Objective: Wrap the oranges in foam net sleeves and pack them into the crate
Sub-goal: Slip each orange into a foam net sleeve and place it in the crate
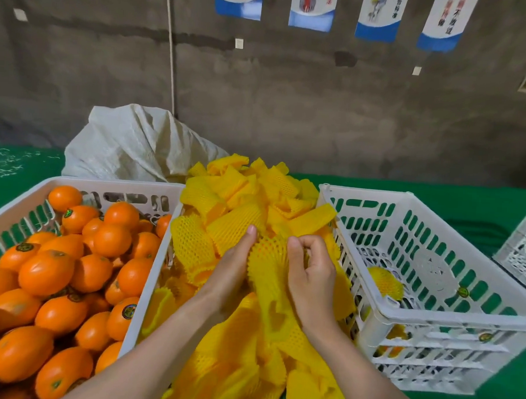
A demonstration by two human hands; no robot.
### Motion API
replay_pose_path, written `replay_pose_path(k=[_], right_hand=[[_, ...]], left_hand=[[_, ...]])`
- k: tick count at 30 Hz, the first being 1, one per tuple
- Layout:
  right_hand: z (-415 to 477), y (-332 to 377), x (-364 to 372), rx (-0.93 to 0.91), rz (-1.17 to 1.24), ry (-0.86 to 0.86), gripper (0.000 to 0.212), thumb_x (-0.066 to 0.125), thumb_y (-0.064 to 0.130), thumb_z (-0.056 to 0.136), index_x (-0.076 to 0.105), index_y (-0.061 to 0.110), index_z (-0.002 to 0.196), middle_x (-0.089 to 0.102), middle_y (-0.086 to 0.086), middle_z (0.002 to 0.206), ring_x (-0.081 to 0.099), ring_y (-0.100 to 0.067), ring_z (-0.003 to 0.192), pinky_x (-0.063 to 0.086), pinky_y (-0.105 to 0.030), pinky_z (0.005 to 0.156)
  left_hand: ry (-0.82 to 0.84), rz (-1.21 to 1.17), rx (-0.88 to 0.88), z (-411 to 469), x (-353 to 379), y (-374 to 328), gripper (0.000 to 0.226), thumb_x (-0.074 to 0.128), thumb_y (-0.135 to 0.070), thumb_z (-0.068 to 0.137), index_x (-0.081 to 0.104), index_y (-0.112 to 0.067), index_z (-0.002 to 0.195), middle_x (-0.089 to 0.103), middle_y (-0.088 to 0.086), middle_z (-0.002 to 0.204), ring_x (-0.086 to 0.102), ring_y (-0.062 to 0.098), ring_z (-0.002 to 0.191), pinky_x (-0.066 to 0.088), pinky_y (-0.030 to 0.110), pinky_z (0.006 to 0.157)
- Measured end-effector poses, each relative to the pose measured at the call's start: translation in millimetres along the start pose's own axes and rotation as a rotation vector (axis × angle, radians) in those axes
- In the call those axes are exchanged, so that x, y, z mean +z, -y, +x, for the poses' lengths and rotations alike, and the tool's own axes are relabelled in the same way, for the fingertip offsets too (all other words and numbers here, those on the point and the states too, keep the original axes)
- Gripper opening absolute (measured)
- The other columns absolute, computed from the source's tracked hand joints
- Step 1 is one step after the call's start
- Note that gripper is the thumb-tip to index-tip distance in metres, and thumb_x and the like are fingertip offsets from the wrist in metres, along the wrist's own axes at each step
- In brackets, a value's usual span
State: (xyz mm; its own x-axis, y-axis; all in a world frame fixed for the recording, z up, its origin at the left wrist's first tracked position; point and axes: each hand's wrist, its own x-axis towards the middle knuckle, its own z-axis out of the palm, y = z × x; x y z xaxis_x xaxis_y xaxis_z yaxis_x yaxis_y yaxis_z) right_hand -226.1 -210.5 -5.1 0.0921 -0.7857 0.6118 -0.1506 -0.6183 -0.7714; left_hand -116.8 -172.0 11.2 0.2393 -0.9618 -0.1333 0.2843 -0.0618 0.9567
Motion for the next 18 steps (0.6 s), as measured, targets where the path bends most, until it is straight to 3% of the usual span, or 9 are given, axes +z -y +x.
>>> replay_pose_path(k=[5,7,10,14,16,18], right_hand=[[8,-14,1,0.038,0.081,0.132,0.018,0.042,0.031,0.089,0.048,0.021,0.074,0.042,0.006,0.062,0.041,-0.003,0.056,0.032,-0.016,0.052],[12,-13,3,0.079,0.152,0.169,0.024,0.042,0.026,0.091,0.045,0.019,0.069,0.037,0.008,0.056,0.036,-0.002,0.051,0.029,-0.014,0.050],[31,-14,6,0.234,0.259,0.240,0.034,0.044,0.018,0.095,0.039,0.015,0.061,0.034,0.009,0.053,0.032,-0.002,0.048,0.026,-0.016,0.048],[37,-18,26,0.509,0.356,0.286,0.038,0.049,0.020,0.095,0.051,-0.012,0.075,0.043,-0.016,0.071,0.039,-0.020,0.069,0.032,-0.035,0.065],[31,-19,35,0.586,0.366,0.282,0.036,0.050,0.018,0.094,0.051,-0.014,0.077,0.043,-0.017,0.075,0.037,-0.024,0.075,0.030,-0.039,0.068],[26,-18,41,0.687,0.442,0.258,0.033,0.049,0.014,0.094,0.052,-0.017,0.084,0.043,-0.016,0.078,0.037,-0.024,0.078,0.029,-0.039,0.069]], left_hand=[[0.038,0.014,-0.083,8,-8,4,0.041,0.051,-0.059,0.073,0.078,-0.028,0.078,0.075,-0.003,0.092,0.071,0.013,0.087,0.053,0.033,0.080],[-0.014,-0.023,-0.108,13,-9,-1,0.042,0.055,-0.057,0.077,0.073,-0.021,0.086,0.075,-0.001,0.092,0.072,0.016,0.085,0.055,0.034,0.081],[-0.040,-0.074,-0.134,22,-11,-13,0.036,0.058,-0.050,0.083,0.067,-0.017,0.092,0.075,0.002,0.087,0.072,0.019,0.078,0.055,0.031,0.071],[-0.068,-0.154,-0.144,25,-22,-13,0.019,0.053,-0.034,0.091,0.062,-0.017,0.094,0.073,0.001,0.079,0.068,0.016,0.072,0.053,0.029,0.061],[-0.080,-0.219,-0.157,25,-29,-6,0.015,0.046,-0.027,0.095,0.059,-0.022,0.102,0.068,0.002,0.096,0.065,0.019,0.083,0.050,0.034,0.064],[-0.081,-0.278,-0.153,27,-33,0,0.018,0.041,-0.023,0.098,0.053,-0.028,0.110,0.059,0.002,0.110,0.058,0.026,0.107,0.047,0.035,0.071]])
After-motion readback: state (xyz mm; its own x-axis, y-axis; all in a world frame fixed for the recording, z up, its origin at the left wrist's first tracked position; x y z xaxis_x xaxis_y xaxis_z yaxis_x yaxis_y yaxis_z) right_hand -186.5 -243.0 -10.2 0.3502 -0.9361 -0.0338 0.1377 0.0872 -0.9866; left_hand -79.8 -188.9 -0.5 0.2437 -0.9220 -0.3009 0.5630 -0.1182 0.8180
